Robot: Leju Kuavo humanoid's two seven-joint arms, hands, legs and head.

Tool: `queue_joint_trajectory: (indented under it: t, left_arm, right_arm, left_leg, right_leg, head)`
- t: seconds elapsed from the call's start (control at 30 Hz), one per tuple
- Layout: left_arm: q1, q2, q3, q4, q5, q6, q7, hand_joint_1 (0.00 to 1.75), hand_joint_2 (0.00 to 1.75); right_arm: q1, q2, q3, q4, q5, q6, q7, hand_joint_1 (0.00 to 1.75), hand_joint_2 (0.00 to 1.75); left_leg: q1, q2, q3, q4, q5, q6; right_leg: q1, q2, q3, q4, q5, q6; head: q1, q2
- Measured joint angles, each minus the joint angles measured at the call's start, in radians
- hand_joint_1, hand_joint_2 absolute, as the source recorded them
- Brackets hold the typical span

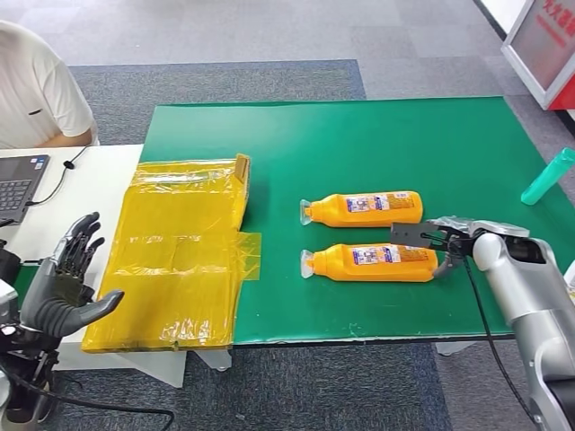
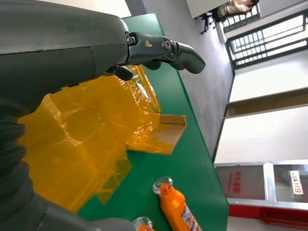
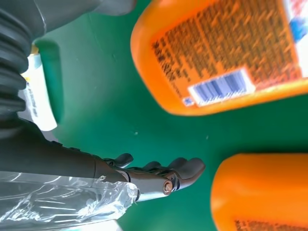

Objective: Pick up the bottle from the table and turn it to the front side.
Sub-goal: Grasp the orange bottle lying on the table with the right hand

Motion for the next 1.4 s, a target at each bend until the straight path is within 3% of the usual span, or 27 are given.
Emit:
queue_joint_trajectory:
  t: [0.3, 0.73, 1.07, 1.4]
  left_arm:
    - [0.013, 0.007, -0.001, 0.002, 0.017, 0.008, -0.005, 0.00, 1.75]
    - [0.028, 0.014, -0.001, 0.023, 0.018, -0.028, -0.042, 0.00, 1.75]
    - [0.022, 0.013, -0.005, 0.038, 0.019, -0.029, -0.041, 0.00, 1.75]
    - [0.013, 0.006, -0.020, 0.058, 0.014, -0.037, -0.028, 0.00, 1.75]
  right_arm:
    - [0.034, -0.063, 0.058, -0.080, -0.217, 0.047, 0.026, 0.00, 1.75]
    - [0.103, -0.147, 0.149, -0.151, -0.501, -0.026, 0.049, 0.00, 1.75]
    - [0.131, -0.115, 0.214, -0.153, -0.526, -0.132, 0.055, 0.00, 1.75]
    - [0.140, -0.015, 0.223, -0.131, -0.462, -0.238, 0.061, 0.00, 1.75]
  left_leg:
    - [0.000, 0.000, 0.000, 0.000, 0.000, 0.000]
    - [0.000, 0.000, -0.001, 0.000, 0.000, 0.000]
    - [0.000, 0.000, -0.001, 0.000, 0.000, 0.000]
    - [0.000, 0.000, -0.001, 0.000, 0.000, 0.000]
  right_leg:
    - [0.000, 0.000, 0.000, 0.000, 0.000, 0.000]
    - [0.000, 0.000, 0.000, 0.000, 0.000, 0.000]
    - [0.000, 0.000, 0.000, 0.000, 0.000, 0.000]
    - [0.000, 0.000, -0.001, 0.000, 0.000, 0.000]
  head:
    - [0.000, 0.000]
    - [0.000, 0.000]
    - [0.000, 0.000]
    - [0.000, 0.000]
